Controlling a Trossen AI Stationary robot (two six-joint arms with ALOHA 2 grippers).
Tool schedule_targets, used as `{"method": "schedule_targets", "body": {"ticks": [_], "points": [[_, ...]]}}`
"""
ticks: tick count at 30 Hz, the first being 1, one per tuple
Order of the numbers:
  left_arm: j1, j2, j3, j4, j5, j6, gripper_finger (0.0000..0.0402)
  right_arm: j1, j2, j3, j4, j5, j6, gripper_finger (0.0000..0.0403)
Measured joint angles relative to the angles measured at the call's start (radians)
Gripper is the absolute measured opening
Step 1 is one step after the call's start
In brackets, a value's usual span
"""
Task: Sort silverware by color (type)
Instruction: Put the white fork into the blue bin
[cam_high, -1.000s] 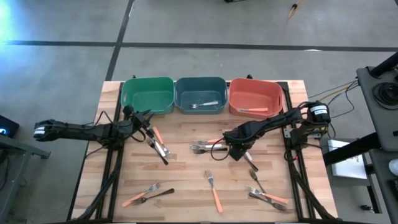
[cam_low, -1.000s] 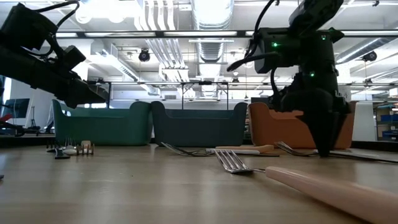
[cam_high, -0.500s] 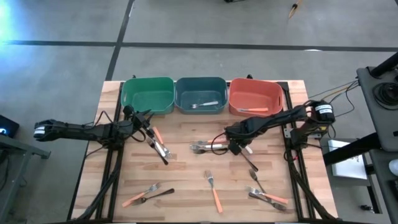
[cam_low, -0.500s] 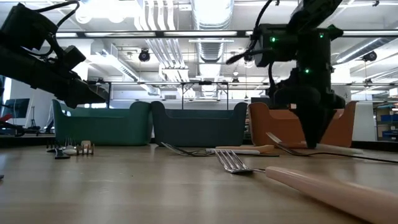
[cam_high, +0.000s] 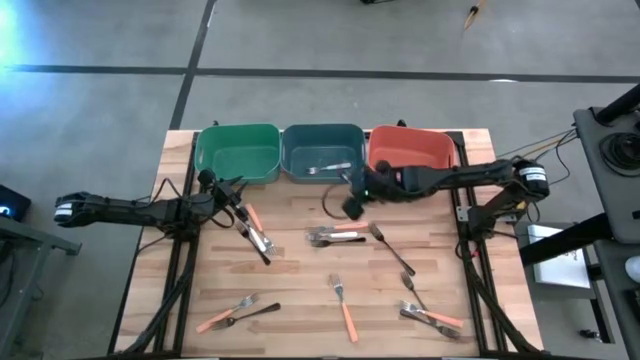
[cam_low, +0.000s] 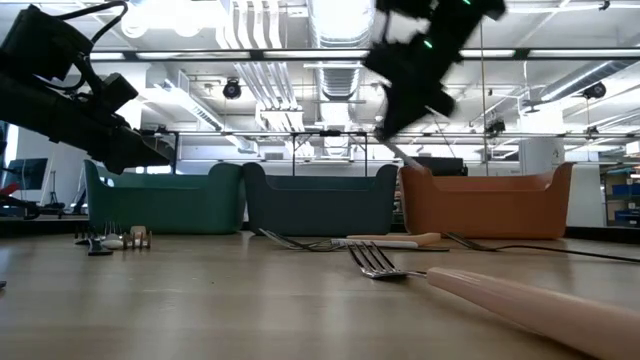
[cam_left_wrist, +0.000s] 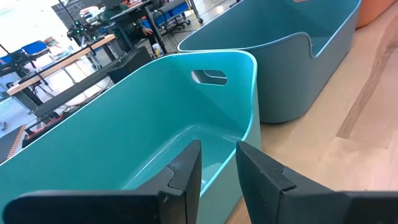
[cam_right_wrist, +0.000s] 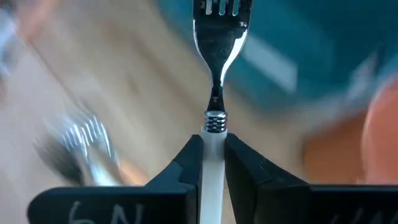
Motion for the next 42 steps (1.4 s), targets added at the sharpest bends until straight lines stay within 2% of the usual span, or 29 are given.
{"method": "schedule_targets", "body": {"ticks": [4, 7, 11, 17, 22, 29, 36, 42], "points": [[0.000, 0.000, 0.000, 0.000, 0.000, 0.000, 0.0084, -0.057, 0.024, 0.089, 0.211, 0.016, -0.235, 0.0034], [0.000, 0.000, 0.000, 0.000, 0.000, 0.000, 0.0084, -0.103, 0.056, 0.153, 0.299, 0.017, -0.368, 0.0034], [0.000, 0.000, 0.000, 0.000, 0.000, 0.000, 0.0084, -0.168, 0.117, 0.223, 0.302, 0.006, -0.480, 0.0034], [0.000, 0.000, 0.000, 0.000, 0.000, 0.000, 0.0084, -0.245, 0.233, 0.242, 0.282, -0.086, -0.580, 0.0035], [0.000, 0.000, 0.000, 0.000, 0.000, 0.000, 0.0084, -0.269, 0.284, 0.242, 0.225, -0.090, -0.572, 0.0058], [0.000, 0.000, 0.000, 0.000, 0.000, 0.000, 0.0084, -0.274, 0.273, 0.242, 0.158, -0.083, -0.523, 0.0103], [0.000, 0.000, 0.000, 0.000, 0.000, 0.000, 0.0084, -0.273, 0.188, 0.242, 0.047, -0.086, -0.453, 0.0129], [0.000, 0.000, 0.000, 0.000, 0.000, 0.000, 0.0084, -0.271, 0.065, 0.258, -0.101, -0.093, -0.405, 0.0126]]}}
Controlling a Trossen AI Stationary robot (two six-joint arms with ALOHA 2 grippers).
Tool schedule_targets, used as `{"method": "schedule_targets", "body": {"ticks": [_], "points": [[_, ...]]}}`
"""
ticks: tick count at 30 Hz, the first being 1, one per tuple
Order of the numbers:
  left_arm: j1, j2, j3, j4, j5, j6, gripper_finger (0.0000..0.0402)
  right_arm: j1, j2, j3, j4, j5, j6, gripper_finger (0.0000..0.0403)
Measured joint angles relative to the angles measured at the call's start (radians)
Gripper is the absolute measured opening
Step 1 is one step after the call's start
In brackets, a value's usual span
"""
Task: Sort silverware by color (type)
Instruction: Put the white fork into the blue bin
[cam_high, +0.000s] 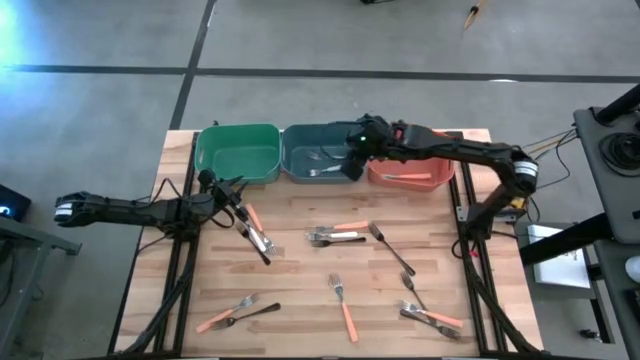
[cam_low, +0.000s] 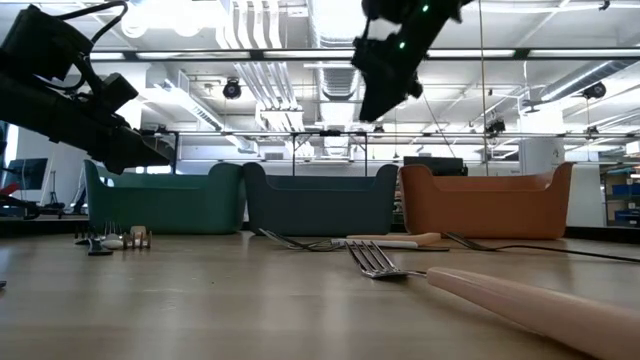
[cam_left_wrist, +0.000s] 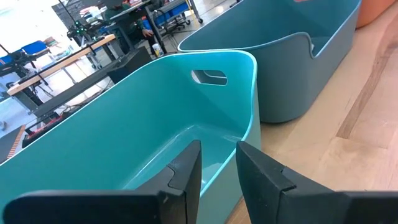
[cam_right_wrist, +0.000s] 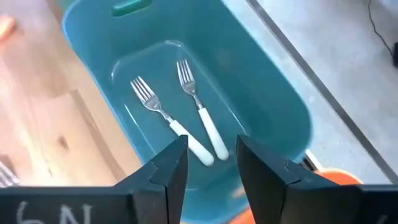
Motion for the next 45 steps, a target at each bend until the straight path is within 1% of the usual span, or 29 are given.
{"method": "schedule_targets", "body": {"ticks": [2, 7, 12, 15, 17, 19, 23, 26, 29, 31, 33, 35, 36, 37, 40, 45], "points": [[0.000, 0.000, 0.000, 0.000, 0.000, 0.000, 0.0084, 0.000, -0.033, 0.000, -0.005, -0.009, 0.032, 0.0123], [0.000, 0.000, 0.000, 0.000, 0.000, 0.000, 0.0084, 0.006, -0.096, 0.000, -0.004, -0.075, 0.099, 0.0116], [0.000, 0.000, 0.000, 0.000, 0.000, 0.002, 0.0084, 0.028, -0.126, 0.000, -0.013, -0.076, 0.094, 0.0116], [0.000, 0.000, 0.000, 0.000, 0.000, 0.027, 0.0084, 0.030, -0.130, 0.000, -0.011, -0.076, 0.088, 0.0113], [0.000, 0.000, 0.000, 0.000, 0.000, 0.015, 0.0084, 0.029, -0.127, 0.000, -0.012, -0.076, 0.091, 0.0110], [0.000, 0.000, 0.000, 0.000, 0.007, -0.035, 0.0084, 0.029, -0.126, -0.001, -0.013, -0.076, 0.092, 0.0107], [0.000, 0.001, 0.000, 0.015, 0.010, -0.199, 0.0084, 0.029, -0.124, -0.001, -0.014, -0.076, 0.096, 0.0102], [0.000, 0.001, 0.000, 0.061, 0.011, -0.290, 0.0084, 0.029, -0.127, -0.001, -0.015, -0.080, 0.104, 0.0098], [0.000, 0.001, 0.000, 0.112, 0.015, -0.472, 0.0084, 0.029, -0.146, 0.007, -0.026, -0.125, 0.117, 0.0098], [0.001, 0.003, 0.000, 0.158, 0.014, -0.565, 0.0084, 0.029, -0.161, 0.022, -0.020, -0.131, 0.122, 0.0098], [0.002, 0.005, 0.000, 0.202, -0.009, -0.581, 0.0084, 0.029, -0.178, 0.037, -0.029, -0.132, 0.122, 0.0098], [0.002, 0.005, 0.000, 0.225, -0.076, -0.549, 0.0084, 0.029, -0.194, 0.045, -0.046, -0.129, 0.127, 0.0098], [0.002, 0.005, 0.000, 0.229, -0.108, -0.550, 0.0084, 0.029, -0.202, 0.045, -0.054, -0.128, 0.136, 0.0098], [0.002, 0.005, 0.000, 0.229, -0.124, -0.584, 0.0084, 0.029, -0.211, 0.045, -0.064, -0.128, 0.145, 0.0098], [0.003, 0.006, 0.000, 0.232, -0.124, -0.719, 0.0084, 0.029, -0.235, 0.045, -0.102, -0.128, 0.158, 0.0098], [0.003, 0.005, 0.000, 0.262, -0.112, -0.786, 0.0084, 0.029, -0.269, 0.045, -0.150, -0.129, 0.170, 0.0098]]}}
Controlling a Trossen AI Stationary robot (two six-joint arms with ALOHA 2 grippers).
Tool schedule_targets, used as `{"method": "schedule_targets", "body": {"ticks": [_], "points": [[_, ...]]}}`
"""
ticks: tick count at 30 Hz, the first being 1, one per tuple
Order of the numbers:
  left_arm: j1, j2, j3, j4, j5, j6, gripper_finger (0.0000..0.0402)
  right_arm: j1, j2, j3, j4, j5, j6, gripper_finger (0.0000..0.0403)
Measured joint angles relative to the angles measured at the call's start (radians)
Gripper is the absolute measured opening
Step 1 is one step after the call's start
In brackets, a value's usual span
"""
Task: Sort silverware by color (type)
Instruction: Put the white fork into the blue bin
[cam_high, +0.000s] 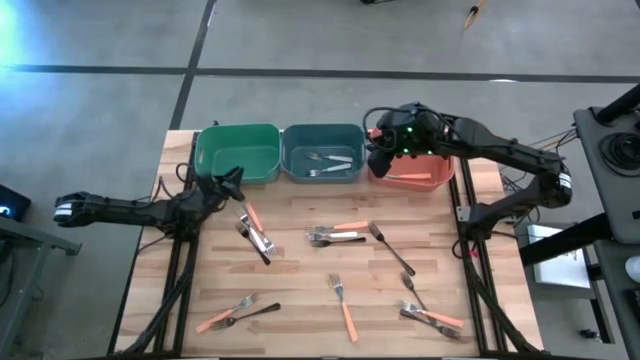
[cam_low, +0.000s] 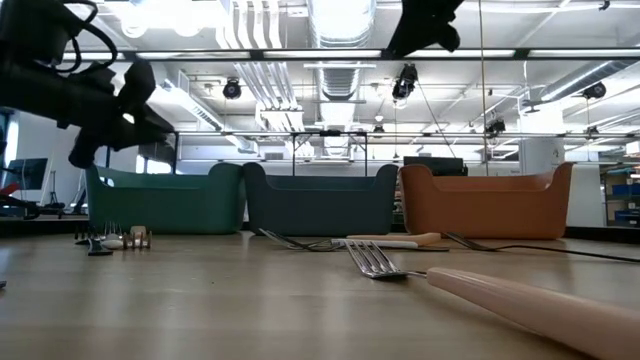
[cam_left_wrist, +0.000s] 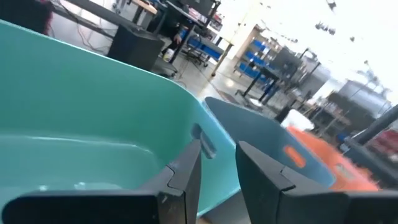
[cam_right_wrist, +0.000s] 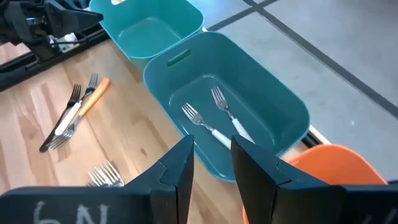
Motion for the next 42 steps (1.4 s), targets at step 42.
{"method": "schedule_targets", "body": {"ticks": [42], "points": [[0.002, 0.938, 0.977, -0.594, 1.099, 0.547, 0.0084, 0.000, -0.080, -0.003, -0.572, -0.096, 0.117, 0.0098]]}}
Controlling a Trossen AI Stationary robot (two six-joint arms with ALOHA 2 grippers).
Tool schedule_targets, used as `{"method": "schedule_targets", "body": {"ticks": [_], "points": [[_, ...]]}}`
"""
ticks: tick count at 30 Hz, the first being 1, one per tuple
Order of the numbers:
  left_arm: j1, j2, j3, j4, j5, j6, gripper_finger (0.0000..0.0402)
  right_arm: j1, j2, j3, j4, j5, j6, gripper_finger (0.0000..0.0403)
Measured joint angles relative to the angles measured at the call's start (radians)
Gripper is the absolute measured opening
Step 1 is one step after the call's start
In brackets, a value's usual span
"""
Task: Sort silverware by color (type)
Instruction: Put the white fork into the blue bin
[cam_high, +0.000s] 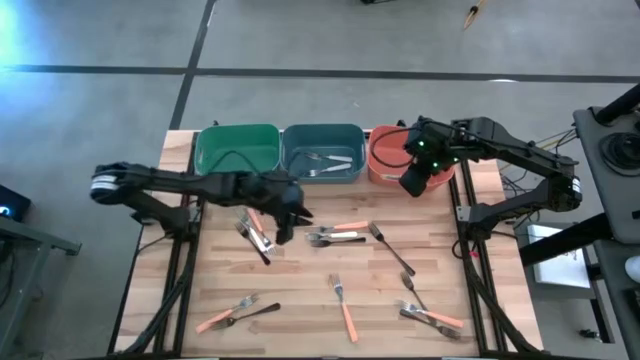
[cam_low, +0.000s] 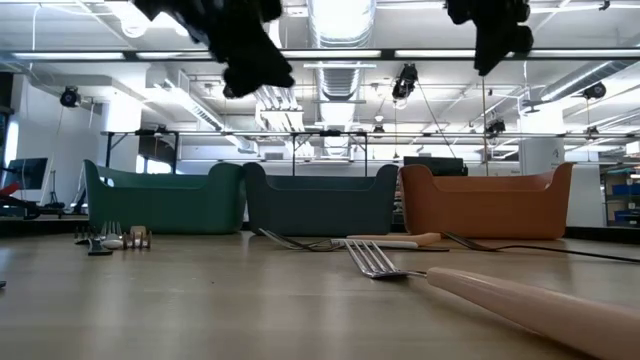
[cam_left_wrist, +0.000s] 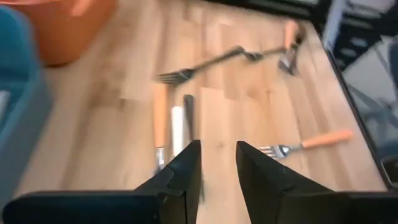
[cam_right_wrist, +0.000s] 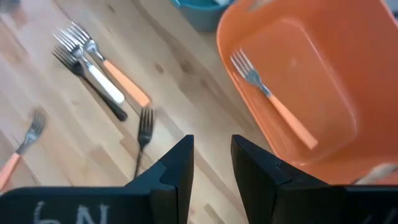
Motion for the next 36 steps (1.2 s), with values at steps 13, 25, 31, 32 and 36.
{"method": "schedule_targets", "body": {"ticks": [13, 25, 31, 32, 36], "points": [[0.005, 0.357, 0.194, -0.042, 0.015, 0.029, 0.0084, 0.000, 0.000, -0.053, -0.031, 0.001, -0.045, 0.0098], [0.025, 0.550, 0.423, -0.197, -0.022, 0.014, 0.0084, 0.000, -0.023, -0.142, -0.024, 0.003, -0.087, 0.0098], [0.024, 0.599, 0.426, -0.202, -0.022, 0.002, 0.0084, 0.000, -0.052, -0.222, 0.008, 0.005, -0.105, 0.0098], [0.024, 0.603, 0.426, -0.202, -0.022, -0.006, 0.0084, 0.000, -0.055, -0.231, 0.017, 0.005, -0.106, 0.0098], [0.020, 0.607, 0.424, -0.210, -0.003, -0.024, 0.0084, 0.000, -0.060, -0.261, 0.024, 0.007, -0.121, 0.0098]]}}
